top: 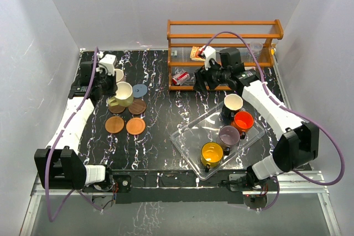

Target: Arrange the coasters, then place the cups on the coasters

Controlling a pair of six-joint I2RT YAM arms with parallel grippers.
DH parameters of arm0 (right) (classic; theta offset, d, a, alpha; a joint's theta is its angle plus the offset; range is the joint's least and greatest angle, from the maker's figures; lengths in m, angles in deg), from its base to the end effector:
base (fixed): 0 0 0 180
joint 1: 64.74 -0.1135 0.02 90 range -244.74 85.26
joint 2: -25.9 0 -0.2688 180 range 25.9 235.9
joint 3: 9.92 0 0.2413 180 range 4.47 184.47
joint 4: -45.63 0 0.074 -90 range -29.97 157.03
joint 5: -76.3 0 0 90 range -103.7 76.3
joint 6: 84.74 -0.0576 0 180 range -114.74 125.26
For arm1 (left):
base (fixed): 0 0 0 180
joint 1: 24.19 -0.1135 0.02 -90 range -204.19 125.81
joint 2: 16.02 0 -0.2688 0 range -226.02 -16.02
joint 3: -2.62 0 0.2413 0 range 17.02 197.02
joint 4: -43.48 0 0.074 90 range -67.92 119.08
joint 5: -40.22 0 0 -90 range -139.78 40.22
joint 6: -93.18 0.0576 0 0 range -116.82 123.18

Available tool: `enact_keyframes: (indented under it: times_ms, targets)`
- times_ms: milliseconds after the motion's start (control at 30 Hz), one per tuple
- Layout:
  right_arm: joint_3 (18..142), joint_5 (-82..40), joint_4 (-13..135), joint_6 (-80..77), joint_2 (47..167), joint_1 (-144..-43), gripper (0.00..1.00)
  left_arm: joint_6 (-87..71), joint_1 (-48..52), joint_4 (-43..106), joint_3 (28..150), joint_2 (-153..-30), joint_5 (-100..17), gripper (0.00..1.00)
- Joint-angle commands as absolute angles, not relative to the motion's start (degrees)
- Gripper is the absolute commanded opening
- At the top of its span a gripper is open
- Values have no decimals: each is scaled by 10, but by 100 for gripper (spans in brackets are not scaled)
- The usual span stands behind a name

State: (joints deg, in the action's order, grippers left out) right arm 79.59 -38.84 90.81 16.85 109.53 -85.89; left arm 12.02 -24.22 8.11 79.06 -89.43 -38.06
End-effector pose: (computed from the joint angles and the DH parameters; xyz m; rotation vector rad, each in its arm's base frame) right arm 0.2969 0.1411 0.3255 -0.8550 2.0744 0.5839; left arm 0.2944 -0.0115 0.3141 0.2824 2.1058 -0.1268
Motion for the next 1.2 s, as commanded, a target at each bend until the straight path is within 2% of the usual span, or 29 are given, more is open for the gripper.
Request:
enact_keyframes:
  times_ms: [0,267,533,1167]
  targets:
    - [754,-462,851,198,1042,-828,63,126,-301,133,781,-885,-320,0]
    - [701,-521,827,207,1010,-784,66,131,-347,186,769,-937,-301,0]
    - [691,-524,823,207,1011,-773,68,114,-359,212,763,-973,-307,0]
    - [684,-537,822,209,1011,-767,70,122,-360,177,789,-1012,-316,0]
